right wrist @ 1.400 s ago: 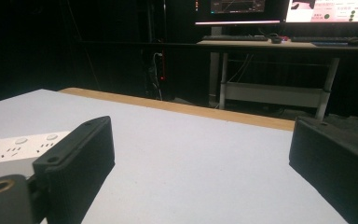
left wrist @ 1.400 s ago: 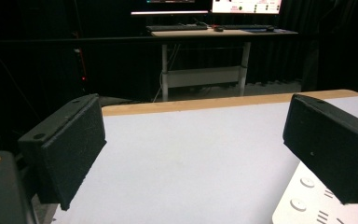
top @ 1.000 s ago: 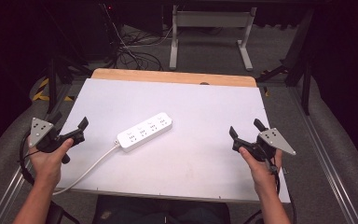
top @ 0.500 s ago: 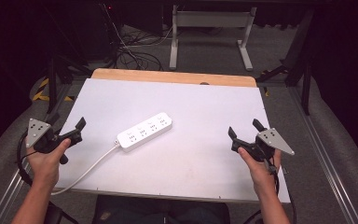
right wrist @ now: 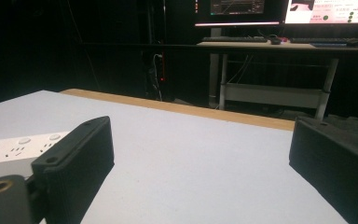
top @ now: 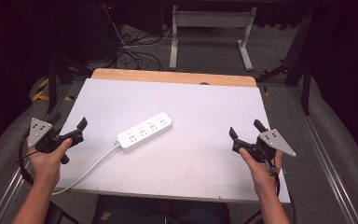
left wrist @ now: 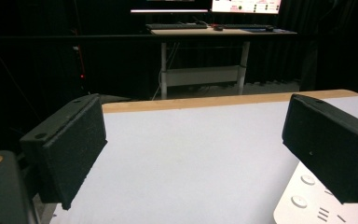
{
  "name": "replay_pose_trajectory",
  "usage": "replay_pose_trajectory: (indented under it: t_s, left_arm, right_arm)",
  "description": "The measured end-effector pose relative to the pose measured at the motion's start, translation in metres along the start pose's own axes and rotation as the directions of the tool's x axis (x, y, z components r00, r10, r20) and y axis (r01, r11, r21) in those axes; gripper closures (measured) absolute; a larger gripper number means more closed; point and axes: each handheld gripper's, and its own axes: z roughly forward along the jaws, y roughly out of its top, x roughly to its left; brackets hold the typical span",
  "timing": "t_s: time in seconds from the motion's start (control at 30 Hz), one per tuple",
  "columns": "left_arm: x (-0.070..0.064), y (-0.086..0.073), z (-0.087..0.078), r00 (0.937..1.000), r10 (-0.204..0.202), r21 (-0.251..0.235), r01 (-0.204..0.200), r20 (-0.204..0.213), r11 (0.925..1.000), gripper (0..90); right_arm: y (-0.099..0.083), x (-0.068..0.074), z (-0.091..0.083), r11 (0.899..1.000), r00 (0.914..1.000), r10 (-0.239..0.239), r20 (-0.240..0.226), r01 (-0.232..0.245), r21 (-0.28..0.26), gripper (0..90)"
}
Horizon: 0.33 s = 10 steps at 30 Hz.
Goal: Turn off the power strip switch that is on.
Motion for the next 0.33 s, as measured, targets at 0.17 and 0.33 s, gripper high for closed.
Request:
replay_pose_trajectory:
  t_s: [0.17,0.33]
  left_arm:
    - [-0.0008,-0.0002,0.004,1.0,0.006,0.004,-0.006,0.003,1.0,6.7]
    - [-0.0015,0.0003,0.0035,0.9999,0.002,0.006,-0.002,0.01,1.0,6.9]
  right_arm:
    - [-0.0008,-0.0008,0.0008,1.0,1.0,-0.004,-0.002,0.004,0.001,6.5]
    - [-0.0018,-0.0016,0.0012,1.0,1.0,0.0,-0.007,0.0,0.004,6.5]
